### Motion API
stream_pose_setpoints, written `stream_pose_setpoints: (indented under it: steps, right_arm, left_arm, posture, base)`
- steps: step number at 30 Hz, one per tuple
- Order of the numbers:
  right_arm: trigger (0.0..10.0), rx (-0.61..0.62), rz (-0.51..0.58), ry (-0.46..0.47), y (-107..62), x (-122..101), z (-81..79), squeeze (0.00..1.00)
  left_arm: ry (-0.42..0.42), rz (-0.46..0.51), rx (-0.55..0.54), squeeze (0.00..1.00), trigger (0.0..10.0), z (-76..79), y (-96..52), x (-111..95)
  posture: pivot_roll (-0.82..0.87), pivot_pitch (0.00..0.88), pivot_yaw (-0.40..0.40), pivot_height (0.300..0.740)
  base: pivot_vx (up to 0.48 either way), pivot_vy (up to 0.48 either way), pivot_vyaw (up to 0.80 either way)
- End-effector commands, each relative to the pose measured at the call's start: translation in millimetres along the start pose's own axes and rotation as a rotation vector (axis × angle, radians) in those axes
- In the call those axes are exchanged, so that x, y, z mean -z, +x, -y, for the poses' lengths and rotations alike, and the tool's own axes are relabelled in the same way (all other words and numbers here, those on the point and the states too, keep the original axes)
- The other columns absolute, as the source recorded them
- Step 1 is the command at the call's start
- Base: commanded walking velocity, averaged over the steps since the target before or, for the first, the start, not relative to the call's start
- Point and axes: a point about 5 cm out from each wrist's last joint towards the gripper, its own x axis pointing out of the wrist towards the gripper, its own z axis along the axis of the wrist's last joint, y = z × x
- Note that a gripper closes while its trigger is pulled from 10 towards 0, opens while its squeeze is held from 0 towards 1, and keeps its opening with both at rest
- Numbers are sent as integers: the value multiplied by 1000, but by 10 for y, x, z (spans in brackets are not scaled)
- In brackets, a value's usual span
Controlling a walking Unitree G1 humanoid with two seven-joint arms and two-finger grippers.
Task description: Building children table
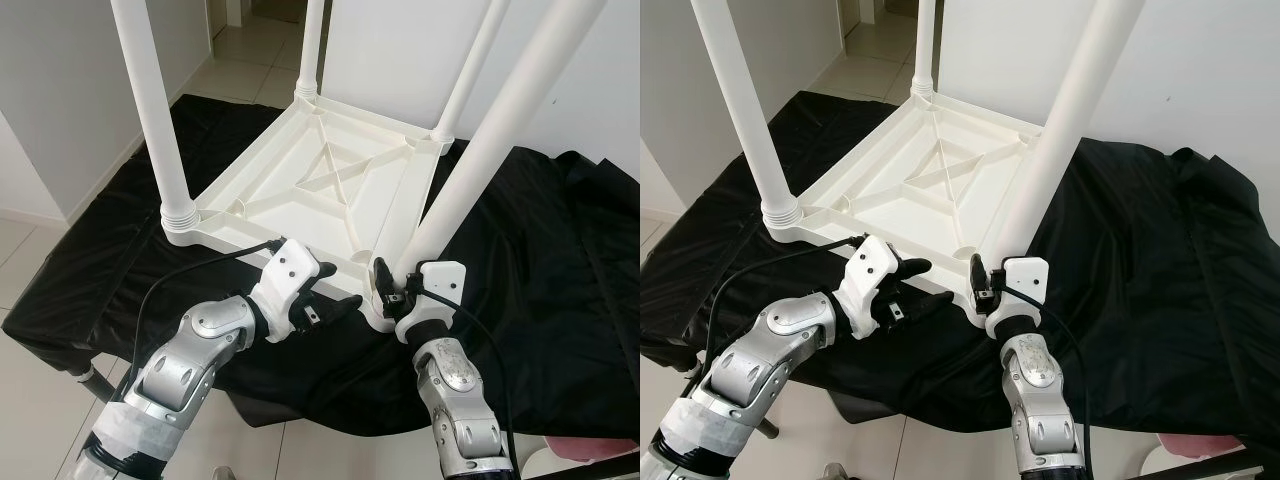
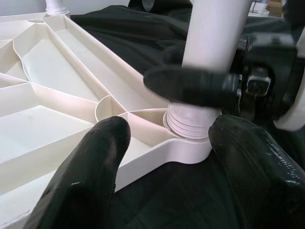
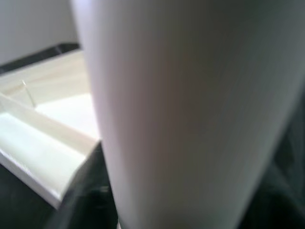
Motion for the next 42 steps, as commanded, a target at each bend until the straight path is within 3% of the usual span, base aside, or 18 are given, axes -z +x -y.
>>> stream_pose_setpoints:
  steps: [1, 20, 21, 42]
  right_arm:
    - [10000, 16, -41, 0, -28, 74, 33, 1000]
    - [10000, -28, -31, -10, 8, 38, 58, 980]
    - [10000, -34, -29, -13, 11, 35, 52, 0]
    - [10000, -56, -15, -6, 3, 11, 55, 0]
  left_arm:
    - [8, -10, 49, 0, 10000, 39, 18, 18]
    - [9, -9, 49, 0, 10000, 37, 22, 18]
    - [9, -9, 49, 0, 10000, 35, 21, 18]
    - [9, -13, 48, 0, 10000, 46, 9, 26]
  posture:
    - [-15, 34, -81, 740]
    - [-16, 32, -83, 740]
    - [-15, 32, -81, 740]
    - [-14, 40, -82, 740]
  base:
    - [0, 0, 0]
    - [0, 0, 0]
    - [0, 0, 0]
    - [0, 0, 0]
